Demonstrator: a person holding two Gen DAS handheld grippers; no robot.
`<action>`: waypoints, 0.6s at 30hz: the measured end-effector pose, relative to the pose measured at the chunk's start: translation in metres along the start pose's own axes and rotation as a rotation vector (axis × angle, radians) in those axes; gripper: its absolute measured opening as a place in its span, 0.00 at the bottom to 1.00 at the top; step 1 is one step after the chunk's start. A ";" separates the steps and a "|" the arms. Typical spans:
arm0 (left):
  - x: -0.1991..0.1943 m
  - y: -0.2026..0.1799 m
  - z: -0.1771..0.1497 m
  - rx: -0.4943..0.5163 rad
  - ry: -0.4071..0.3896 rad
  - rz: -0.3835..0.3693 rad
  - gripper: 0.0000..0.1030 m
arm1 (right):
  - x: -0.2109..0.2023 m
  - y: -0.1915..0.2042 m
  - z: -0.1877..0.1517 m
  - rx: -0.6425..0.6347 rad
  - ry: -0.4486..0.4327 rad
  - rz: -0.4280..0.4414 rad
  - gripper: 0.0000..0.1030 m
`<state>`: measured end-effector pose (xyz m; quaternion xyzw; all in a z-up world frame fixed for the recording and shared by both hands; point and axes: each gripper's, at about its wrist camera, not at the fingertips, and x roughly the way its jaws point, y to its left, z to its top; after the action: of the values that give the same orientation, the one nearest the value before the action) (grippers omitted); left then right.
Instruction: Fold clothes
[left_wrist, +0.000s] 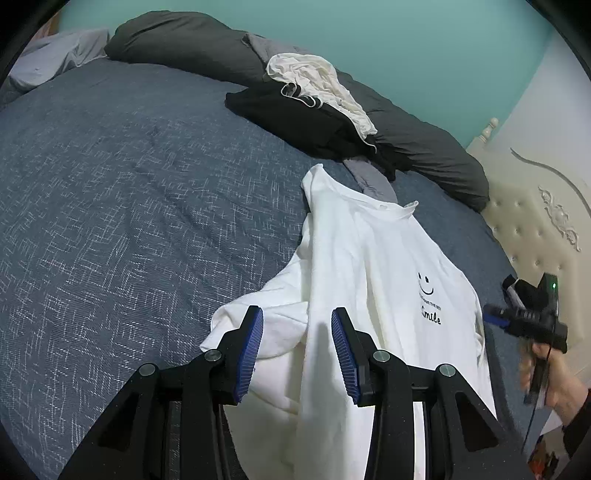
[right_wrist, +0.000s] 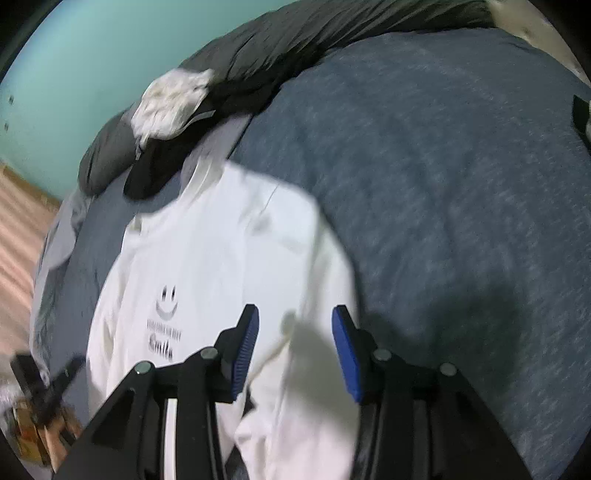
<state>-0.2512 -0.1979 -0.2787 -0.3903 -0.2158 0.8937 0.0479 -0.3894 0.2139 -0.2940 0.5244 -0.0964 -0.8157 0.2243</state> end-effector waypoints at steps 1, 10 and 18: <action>0.000 0.000 0.000 -0.001 0.001 0.000 0.41 | 0.003 0.005 -0.005 -0.021 0.013 -0.003 0.41; 0.001 0.002 0.001 -0.007 0.000 -0.002 0.41 | 0.000 -0.004 -0.008 -0.035 -0.020 -0.127 0.01; -0.002 0.002 0.002 -0.009 -0.008 -0.005 0.41 | -0.034 -0.043 0.018 -0.028 -0.117 -0.291 0.01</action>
<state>-0.2508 -0.2011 -0.2773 -0.3863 -0.2211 0.8942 0.0472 -0.4050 0.2663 -0.2755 0.4813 -0.0211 -0.8700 0.1050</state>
